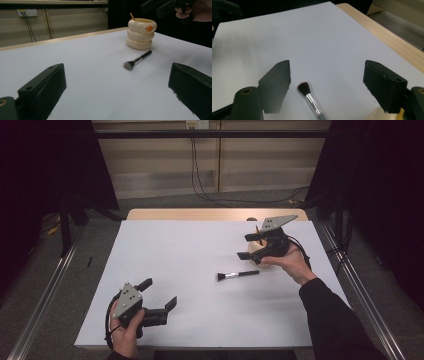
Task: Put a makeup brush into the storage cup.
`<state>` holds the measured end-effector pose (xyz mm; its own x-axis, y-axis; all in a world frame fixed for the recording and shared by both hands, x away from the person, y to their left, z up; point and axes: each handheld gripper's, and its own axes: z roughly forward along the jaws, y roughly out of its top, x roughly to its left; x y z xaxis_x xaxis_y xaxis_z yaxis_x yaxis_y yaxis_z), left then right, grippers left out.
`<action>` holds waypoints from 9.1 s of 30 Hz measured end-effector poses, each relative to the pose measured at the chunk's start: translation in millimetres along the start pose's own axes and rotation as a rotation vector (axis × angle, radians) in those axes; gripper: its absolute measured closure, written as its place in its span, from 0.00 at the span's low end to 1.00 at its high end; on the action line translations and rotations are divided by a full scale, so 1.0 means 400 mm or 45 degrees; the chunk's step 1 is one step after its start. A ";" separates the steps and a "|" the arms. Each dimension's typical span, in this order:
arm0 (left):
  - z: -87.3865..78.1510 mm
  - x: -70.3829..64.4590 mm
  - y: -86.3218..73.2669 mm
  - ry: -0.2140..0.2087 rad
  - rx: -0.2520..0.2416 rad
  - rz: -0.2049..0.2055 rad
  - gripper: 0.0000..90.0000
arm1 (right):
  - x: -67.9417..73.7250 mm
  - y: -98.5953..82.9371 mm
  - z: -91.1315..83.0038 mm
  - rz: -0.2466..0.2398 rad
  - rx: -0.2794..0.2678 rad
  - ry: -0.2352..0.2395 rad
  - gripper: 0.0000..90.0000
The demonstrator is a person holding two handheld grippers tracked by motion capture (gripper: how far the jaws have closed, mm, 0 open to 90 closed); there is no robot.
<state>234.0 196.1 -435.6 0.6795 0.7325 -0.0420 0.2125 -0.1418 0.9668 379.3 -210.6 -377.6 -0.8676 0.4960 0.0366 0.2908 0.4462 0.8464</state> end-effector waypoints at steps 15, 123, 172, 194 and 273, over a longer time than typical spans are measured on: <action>0.005 0.004 -0.003 -0.005 0.018 -0.013 0.01 | -0.012 0.005 0.066 -0.072 0.313 0.142 0.36; 0.003 0.014 -0.004 -0.005 0.023 -0.014 0.01 | 0.005 -0.027 0.236 -0.287 0.918 0.171 0.88; 0.007 0.015 -0.007 0.008 0.035 -0.032 0.01 | 0.015 -0.081 0.061 -0.025 0.290 0.042 0.88; 0.005 0.017 -0.006 0.017 0.036 -0.028 0.01 | 0.009 -0.117 -0.014 0.169 -0.100 0.038 0.88; 0.005 0.016 -0.004 -0.010 0.013 -0.002 0.01 | -0.060 -0.063 -0.210 0.239 -0.519 -0.229 0.88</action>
<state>239.5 199.6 -438.0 0.6850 0.7271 -0.0453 0.2207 -0.1478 0.9641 358.8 -296.4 -355.2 -0.7211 0.6771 0.1465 0.2224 0.0260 0.9746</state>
